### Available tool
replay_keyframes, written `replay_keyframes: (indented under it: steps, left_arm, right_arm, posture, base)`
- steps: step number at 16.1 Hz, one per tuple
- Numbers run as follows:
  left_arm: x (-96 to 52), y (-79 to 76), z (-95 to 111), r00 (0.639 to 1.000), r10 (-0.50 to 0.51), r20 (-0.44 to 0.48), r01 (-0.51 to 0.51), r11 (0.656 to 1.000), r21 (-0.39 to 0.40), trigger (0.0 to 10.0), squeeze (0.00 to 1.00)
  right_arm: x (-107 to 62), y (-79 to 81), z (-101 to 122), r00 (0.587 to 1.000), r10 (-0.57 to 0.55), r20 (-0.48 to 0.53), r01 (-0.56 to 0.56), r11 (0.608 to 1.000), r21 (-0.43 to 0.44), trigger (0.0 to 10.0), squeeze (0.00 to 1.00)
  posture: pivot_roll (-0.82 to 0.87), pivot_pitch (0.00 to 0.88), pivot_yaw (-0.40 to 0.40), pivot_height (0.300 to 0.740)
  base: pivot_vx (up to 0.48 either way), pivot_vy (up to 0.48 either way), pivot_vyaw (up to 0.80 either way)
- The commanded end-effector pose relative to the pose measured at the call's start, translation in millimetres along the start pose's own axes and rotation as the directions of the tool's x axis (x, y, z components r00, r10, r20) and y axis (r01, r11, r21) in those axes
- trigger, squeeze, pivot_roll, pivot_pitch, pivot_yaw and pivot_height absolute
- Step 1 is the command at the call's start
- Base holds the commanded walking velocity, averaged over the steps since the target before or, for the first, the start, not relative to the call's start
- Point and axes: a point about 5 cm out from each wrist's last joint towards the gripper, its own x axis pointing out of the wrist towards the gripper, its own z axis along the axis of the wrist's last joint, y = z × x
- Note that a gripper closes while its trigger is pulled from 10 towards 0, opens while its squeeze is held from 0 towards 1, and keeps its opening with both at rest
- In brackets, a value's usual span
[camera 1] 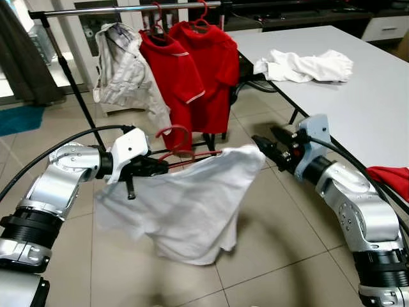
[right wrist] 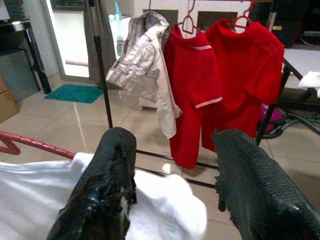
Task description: Hang hanger
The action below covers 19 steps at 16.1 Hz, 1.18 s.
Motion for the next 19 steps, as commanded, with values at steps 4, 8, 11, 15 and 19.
replay_keyframes:
  steps: [4,8,11,15,19]
  left_arm:
    - [4.8,-4.8,-6.4,0.996,-0.032,-0.078,0.037,0.997,0.063,0.0,0.0]
    - [21.0,-21.7,15.4,0.978,-0.209,0.021,0.206,0.973,0.103,0.0,0.0]
    - [26.7,-25.6,25.9,0.963,-0.267,0.039,0.259,0.955,0.147,0.0,0.0]
    - [25.8,-31.8,35.1,0.935,-0.351,0.045,0.337,0.922,0.192,0.0,0.0]
    - [23.1,-28.9,39.7,0.939,-0.335,0.074,0.317,0.929,0.19,0.0,0.0]
  right_arm:
    - [2.3,10.6,7.5,0.997,0.07,0.015,-0.069,0.996,-0.053,10.0,0.0]
    - [-3.2,63.3,14.9,0.865,0.491,-0.106,-0.501,0.829,-0.25,10.0,0.0]
    - [-3.3,74.2,2.2,0.794,0.559,-0.238,-0.607,0.738,-0.294,10.0,0.0]
    - [3.7,73.9,-0.2,0.786,0.56,-0.263,-0.617,0.737,-0.274,0.6,0.0]
    - [3.3,78.0,-3.2,0.763,0.585,-0.275,-0.644,0.725,-0.244,0.0,0.0]
  posture:
    - [-0.11,0.0,0.04,0.74]
    - [-0.12,0.0,0.047,0.74]
    - [-0.12,0.0,0.048,0.74]
    - [-0.11,0.0,0.043,0.74]
    - [-0.11,0.0,0.04,0.74]
  base:
    - [0.0,0.0,0.0]
    - [0.0,0.0,0.0]
    - [0.0,0.0,0.0]
    - [0.0,0.0,0.0]
    - [0.0,0.0,0.0]
